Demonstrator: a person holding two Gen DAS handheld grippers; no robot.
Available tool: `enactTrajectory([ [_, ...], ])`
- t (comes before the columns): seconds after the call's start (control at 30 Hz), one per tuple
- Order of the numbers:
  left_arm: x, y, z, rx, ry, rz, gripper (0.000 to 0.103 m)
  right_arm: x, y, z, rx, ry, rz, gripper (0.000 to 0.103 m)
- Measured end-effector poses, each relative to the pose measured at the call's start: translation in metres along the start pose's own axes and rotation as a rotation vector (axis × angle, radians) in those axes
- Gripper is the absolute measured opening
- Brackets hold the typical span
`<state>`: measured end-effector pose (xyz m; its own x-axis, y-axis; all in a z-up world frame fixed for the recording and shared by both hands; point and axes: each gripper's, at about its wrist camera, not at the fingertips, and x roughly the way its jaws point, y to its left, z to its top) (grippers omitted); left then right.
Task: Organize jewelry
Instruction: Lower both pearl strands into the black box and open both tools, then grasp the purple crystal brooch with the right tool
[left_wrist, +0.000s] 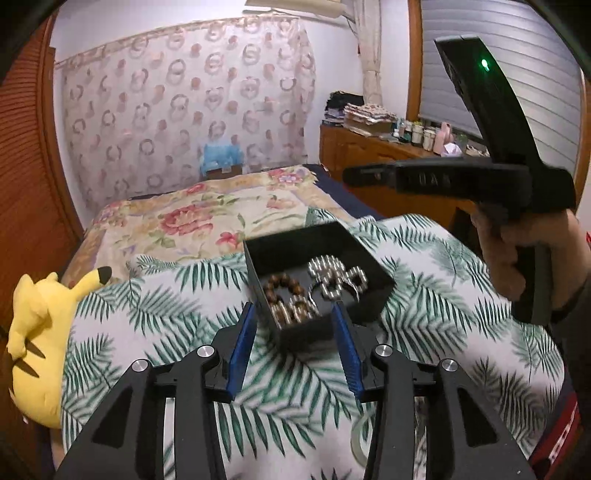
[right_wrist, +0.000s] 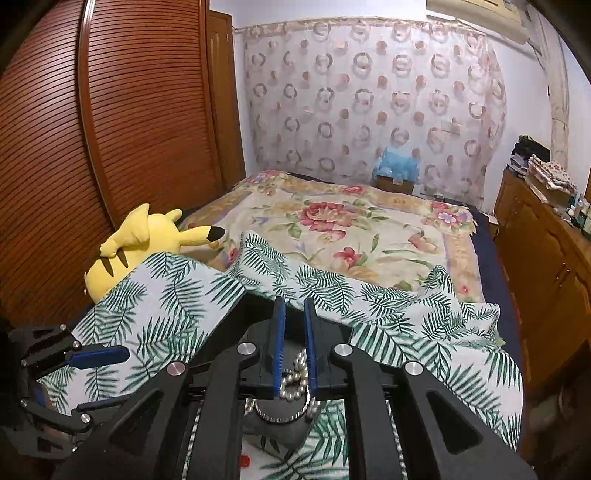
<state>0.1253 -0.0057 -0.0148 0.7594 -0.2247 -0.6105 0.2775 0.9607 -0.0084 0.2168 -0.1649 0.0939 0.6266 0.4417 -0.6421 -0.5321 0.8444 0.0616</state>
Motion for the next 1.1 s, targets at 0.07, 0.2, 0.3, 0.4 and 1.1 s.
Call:
enactTrajectory([
  [0.07, -0.005, -0.003, -0.012, -0.003, 0.005, -0.008, 0.042, -0.012, 0.005, -0.014, -0.004, -0.011, 0.011, 0.012],
  [0.2, -0.011, -0.009, -0.030, -0.008, 0.012, -0.022, 0.059, -0.035, 0.017, -0.046, -0.032, -0.022, 0.018, 0.012],
  [0.3, -0.014, -0.012, -0.040, -0.007, 0.021, -0.021, 0.066, -0.050, 0.021, -0.068, -0.035, -0.020, 0.038, 0.012],
  [0.4, -0.017, -0.013, -0.045, -0.008, 0.019, -0.004, 0.082, -0.060, 0.029, -0.090, -0.046, -0.005, 0.055, 0.012],
  [1.1, -0.017, -0.013, -0.094, -0.066, 0.093, -0.028, 0.092, -0.043, 0.043, -0.172, -0.026, 0.195, 0.124, 0.025],
])
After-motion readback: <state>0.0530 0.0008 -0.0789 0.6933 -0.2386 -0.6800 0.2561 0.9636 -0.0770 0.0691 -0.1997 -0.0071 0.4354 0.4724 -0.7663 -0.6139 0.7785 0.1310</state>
